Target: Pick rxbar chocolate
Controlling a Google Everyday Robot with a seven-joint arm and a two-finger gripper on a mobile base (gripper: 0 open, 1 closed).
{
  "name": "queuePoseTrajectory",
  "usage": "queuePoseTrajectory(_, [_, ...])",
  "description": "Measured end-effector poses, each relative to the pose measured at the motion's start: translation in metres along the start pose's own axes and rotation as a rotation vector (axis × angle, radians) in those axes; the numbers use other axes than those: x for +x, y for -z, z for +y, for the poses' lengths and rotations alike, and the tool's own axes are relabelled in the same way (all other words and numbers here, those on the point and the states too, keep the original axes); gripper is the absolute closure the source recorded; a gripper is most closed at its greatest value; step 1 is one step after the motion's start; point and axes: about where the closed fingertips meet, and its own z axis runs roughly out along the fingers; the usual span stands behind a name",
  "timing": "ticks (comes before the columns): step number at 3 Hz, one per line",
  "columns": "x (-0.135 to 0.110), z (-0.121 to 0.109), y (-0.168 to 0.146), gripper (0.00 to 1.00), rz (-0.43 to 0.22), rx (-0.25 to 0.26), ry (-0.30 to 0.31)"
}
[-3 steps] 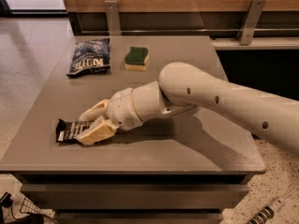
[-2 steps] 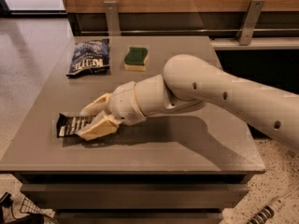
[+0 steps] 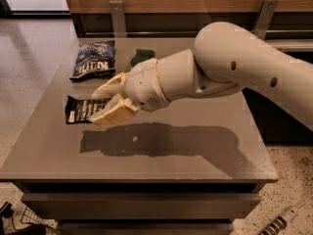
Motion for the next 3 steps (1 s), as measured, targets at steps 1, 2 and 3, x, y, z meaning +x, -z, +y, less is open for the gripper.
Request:
queuePoseTrajectory(1, [-0.026, -0.003, 0.030, 1.00, -0.010, 0.031, 0.067])
queuePoseTrajectory(2, [-0.044, -0.005, 0.051, 1.00, -0.031, 0.055, 0.123])
queuePoseTrajectory(3, [-0.055, -0.006, 0.062, 1.00, -0.046, 0.071, 0.160])
